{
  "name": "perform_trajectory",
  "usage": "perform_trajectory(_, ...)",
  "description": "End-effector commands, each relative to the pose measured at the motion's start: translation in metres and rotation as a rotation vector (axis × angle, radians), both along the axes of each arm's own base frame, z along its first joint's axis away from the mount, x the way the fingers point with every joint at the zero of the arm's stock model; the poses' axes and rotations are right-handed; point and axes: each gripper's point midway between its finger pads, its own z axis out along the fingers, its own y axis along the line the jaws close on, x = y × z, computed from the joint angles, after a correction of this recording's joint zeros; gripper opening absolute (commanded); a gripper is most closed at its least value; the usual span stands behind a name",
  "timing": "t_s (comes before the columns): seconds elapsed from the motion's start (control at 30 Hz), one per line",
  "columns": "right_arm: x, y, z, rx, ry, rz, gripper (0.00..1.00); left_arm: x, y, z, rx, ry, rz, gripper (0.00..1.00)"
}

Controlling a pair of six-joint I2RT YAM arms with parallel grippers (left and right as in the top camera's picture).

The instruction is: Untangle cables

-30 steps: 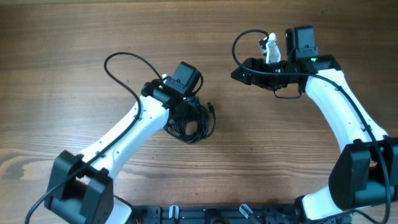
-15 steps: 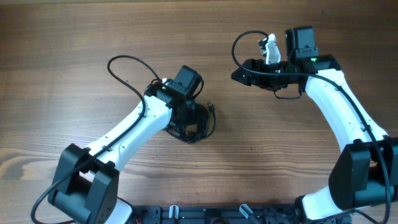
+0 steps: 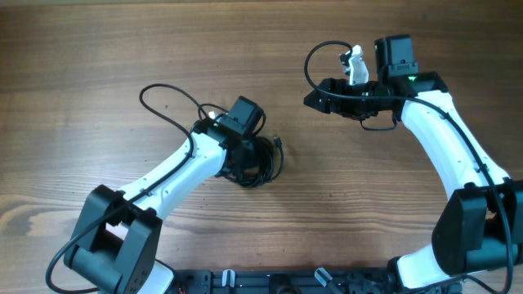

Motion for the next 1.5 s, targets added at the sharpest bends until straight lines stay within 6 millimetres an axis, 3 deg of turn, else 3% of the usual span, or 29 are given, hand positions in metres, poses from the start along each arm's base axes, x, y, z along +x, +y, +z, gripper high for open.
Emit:
perform_trajectory(0.0,0.007,0.000,0.001,-0.012,-0.023,0.010,0.83,-0.004,0.007,-0.009,0.040,0.010,0.013,0.56)
perform_trajectory(1.13,0.007,0.000,0.001,-0.012,-0.027,0.011,0.84,-0.002,0.009,-0.017,0.049,-0.012,0.012,0.53)
perform_trajectory(1.37,0.009,0.000,0.002,-0.011,-0.040,0.011,0.85,0.002,0.031,-0.015,0.170,-0.051,0.016,0.46)
perform_trajectory(1.47,0.009,0.000,0.002,-0.011,-0.039,0.011,0.86,0.006,0.024,-0.015,0.145,-0.058,-0.045,0.44)
